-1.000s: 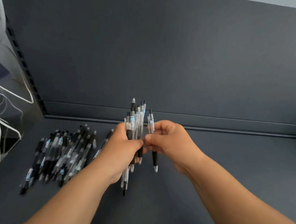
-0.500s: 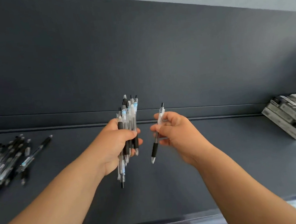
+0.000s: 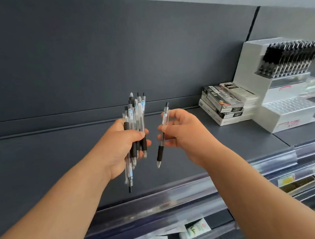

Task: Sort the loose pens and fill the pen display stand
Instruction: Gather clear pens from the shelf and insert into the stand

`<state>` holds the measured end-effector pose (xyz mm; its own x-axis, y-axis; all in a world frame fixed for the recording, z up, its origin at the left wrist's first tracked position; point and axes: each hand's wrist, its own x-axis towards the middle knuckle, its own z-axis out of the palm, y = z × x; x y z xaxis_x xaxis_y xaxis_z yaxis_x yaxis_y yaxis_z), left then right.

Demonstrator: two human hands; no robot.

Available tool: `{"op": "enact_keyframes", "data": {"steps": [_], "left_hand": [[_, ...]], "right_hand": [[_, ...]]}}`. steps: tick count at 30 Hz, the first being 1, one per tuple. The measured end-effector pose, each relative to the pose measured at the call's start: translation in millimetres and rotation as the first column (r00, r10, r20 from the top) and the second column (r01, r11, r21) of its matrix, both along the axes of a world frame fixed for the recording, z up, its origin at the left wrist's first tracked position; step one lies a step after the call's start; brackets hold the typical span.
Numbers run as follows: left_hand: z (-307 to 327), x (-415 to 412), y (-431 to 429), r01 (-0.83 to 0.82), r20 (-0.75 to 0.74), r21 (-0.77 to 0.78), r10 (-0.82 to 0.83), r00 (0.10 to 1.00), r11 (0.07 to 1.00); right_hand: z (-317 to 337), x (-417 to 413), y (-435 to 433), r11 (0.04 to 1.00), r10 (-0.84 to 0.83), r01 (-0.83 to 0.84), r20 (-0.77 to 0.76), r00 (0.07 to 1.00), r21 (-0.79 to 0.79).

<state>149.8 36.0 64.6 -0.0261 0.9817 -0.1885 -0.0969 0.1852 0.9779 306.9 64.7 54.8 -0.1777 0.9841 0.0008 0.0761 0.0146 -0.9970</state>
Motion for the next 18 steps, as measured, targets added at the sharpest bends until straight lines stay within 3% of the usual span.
{"op": "enact_keyframes", "data": {"steps": [8, 18], "left_hand": [[15, 98, 8, 0.125, 0.018, 0.032, -0.126, 0.992, 0.992], [17, 162, 42, 0.202, -0.004, 0.024, -0.202, 0.979, 0.979]], "right_hand": [[14, 98, -10, 0.993, -0.116, 0.116, -0.055, 0.992, -0.008], [9, 167, 7, 0.974, -0.226, 0.226, -0.057, 0.972, -0.008]]}}
